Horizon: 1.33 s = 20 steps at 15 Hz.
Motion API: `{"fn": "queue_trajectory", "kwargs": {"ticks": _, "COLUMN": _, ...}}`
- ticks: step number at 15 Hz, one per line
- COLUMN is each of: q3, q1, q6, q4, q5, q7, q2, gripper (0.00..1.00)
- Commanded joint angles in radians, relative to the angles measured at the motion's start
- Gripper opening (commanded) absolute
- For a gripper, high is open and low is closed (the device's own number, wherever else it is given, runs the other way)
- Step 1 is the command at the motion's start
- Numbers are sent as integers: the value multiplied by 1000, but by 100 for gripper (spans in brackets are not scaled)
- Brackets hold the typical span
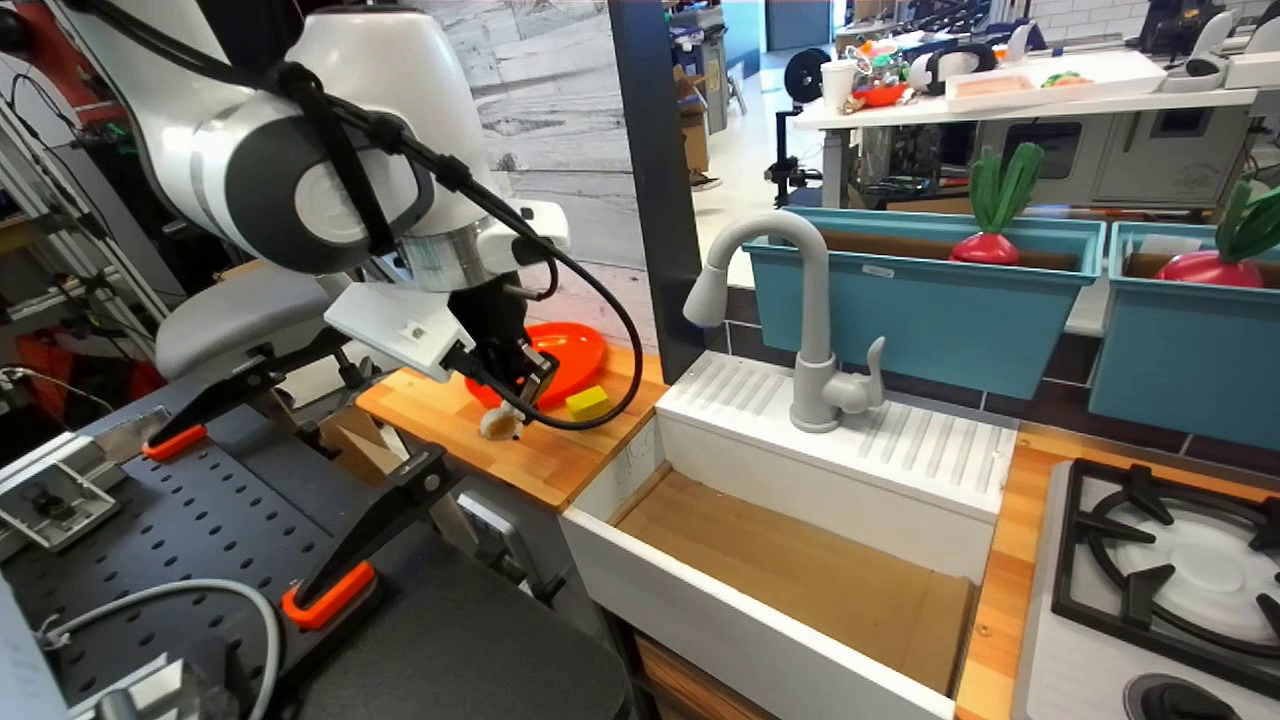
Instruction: Pick up the animal plush toy and put it on the right side of the counter
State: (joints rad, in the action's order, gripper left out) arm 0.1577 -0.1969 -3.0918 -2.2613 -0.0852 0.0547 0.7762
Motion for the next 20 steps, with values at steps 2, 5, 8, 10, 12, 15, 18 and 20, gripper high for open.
{"fn": "queue_trajectory", "kwargs": {"ticks": 2, "q3": -8, "q1": 28, "q6": 60, "q4": 110, "q5": 27, "q7": 14, "q2": 79, "gripper": 4}}
{"fn": "queue_trajectory", "kwargs": {"ticks": 5, "q3": -23, "q1": 53, "q6": 99, "q4": 155, "q5": 29, "q7": 7, "q2": 108, "gripper": 4}}
{"fn": "queue_trajectory", "kwargs": {"ticks": 8, "q3": -30, "q1": 61, "q6": 114, "q4": 177, "q5": 33, "q7": 8, "q2": 121, "gripper": 4}}
{"fn": "queue_trajectory", "kwargs": {"ticks": 10, "q3": -36, "q1": 67, "q6": 111, "q4": 177, "q5": 35, "q7": 5, "q2": 120, "gripper": 40}}
{"fn": "queue_trajectory", "kwargs": {"ticks": 12, "q3": -32, "q1": 68, "q6": 102, "q4": 165, "q5": 38, "q7": 6, "q2": 112, "gripper": 54}}
{"fn": "queue_trajectory", "kwargs": {"ticks": 15, "q3": -50, "q1": 110, "q6": 109, "q4": 147, "q5": 32, "q7": -8, "q2": 92, "gripper": 75}}
{"fn": "queue_trajectory", "kwargs": {"ticks": 18, "q3": -67, "q1": 171, "q6": 100, "q4": 122, "q5": 32, "q7": -33, "q2": 68, "gripper": 98}}
{"fn": "queue_trajectory", "kwargs": {"ticks": 20, "q3": -90, "q1": 237, "q6": 103, "q4": 100, "q5": 24, "q7": -54, "q2": 41, "gripper": 100}}
